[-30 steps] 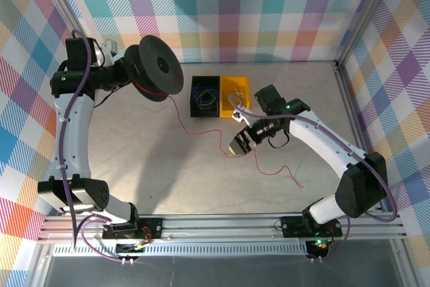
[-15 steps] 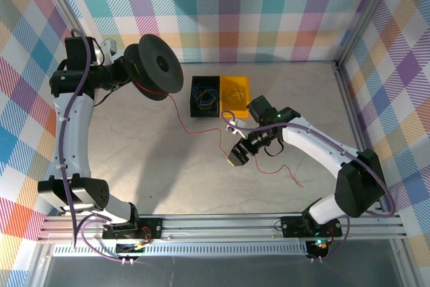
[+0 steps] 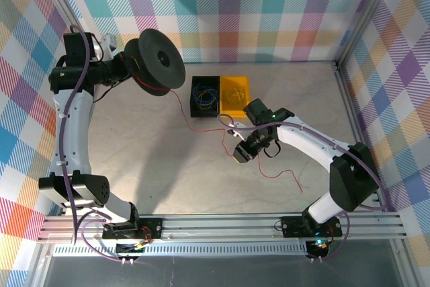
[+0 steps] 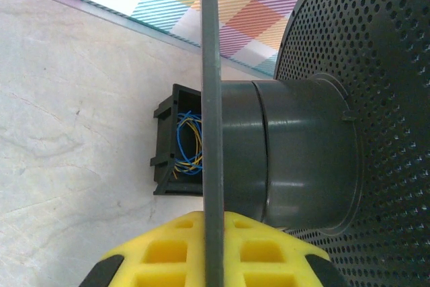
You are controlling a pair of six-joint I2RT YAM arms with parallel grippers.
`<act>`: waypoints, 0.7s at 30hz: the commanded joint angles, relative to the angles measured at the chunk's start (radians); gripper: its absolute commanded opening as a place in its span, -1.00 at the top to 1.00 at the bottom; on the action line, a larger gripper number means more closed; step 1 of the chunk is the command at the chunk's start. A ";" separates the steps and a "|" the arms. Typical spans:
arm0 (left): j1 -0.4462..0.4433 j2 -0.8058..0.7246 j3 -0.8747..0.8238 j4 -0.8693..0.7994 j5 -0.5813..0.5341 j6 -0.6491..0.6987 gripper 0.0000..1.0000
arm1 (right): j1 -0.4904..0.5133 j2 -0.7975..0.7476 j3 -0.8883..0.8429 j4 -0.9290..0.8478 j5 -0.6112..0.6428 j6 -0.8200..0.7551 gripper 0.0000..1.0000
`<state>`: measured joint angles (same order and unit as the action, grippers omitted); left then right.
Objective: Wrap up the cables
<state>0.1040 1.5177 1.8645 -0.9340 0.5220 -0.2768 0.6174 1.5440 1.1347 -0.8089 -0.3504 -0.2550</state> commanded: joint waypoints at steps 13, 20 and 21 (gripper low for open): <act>0.028 -0.118 -0.097 0.053 0.123 0.036 1.00 | -0.121 0.158 0.227 -0.115 0.150 0.022 1.00; 0.027 -0.253 -0.253 -0.027 0.153 0.144 1.00 | -0.252 0.359 0.519 -0.206 0.158 0.046 1.00; 0.027 -0.268 -0.266 -0.039 0.163 0.162 1.00 | -0.266 0.395 0.572 -0.225 0.161 0.047 1.00</act>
<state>0.1196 1.3136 1.6146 -0.9611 0.6083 -0.1802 0.3836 1.8778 1.6012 -0.9543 -0.2028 -0.2348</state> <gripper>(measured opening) 0.082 0.052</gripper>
